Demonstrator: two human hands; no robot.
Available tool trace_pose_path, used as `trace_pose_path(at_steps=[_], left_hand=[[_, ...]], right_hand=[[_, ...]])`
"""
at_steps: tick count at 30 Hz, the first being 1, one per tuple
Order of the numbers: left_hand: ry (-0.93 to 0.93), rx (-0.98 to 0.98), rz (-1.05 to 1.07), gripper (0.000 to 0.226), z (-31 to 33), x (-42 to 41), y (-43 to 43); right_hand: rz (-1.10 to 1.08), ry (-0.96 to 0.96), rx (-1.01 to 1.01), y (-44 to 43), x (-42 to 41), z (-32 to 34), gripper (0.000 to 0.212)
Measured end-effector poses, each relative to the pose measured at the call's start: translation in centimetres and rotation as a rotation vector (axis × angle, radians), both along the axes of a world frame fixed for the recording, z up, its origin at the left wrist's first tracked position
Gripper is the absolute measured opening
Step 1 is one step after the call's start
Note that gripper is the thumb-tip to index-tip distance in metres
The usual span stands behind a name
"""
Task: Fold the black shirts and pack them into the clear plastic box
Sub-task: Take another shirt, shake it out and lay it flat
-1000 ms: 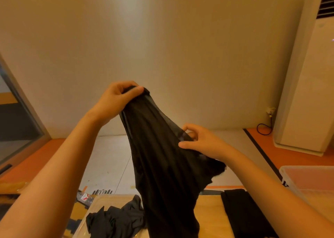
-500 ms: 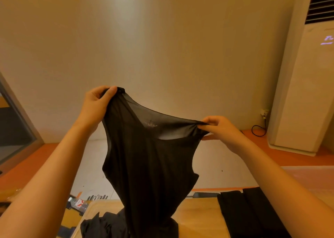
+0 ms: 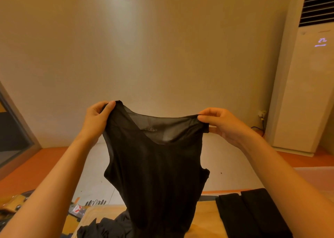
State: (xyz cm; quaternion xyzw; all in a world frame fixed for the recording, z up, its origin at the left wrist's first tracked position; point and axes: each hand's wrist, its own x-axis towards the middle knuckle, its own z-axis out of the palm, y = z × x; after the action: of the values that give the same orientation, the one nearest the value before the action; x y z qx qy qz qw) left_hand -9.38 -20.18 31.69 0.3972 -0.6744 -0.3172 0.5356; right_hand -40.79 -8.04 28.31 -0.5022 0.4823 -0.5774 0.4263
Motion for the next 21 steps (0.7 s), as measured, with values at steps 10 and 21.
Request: trace_pose_path(at_steps=[10,21], left_hand=[[0.063,-0.066,-0.022,0.017,1.0,-1.3,0.9],[0.075,-0.029,-0.009,0.018,-0.8,-1.3,1.1]], right_hand=[[-0.335,0.615,0.148,-1.0,-1.0,-2.0,0.027],[-0.518,0.693,0.056,-1.2,-0.4,-2.2,0.026]])
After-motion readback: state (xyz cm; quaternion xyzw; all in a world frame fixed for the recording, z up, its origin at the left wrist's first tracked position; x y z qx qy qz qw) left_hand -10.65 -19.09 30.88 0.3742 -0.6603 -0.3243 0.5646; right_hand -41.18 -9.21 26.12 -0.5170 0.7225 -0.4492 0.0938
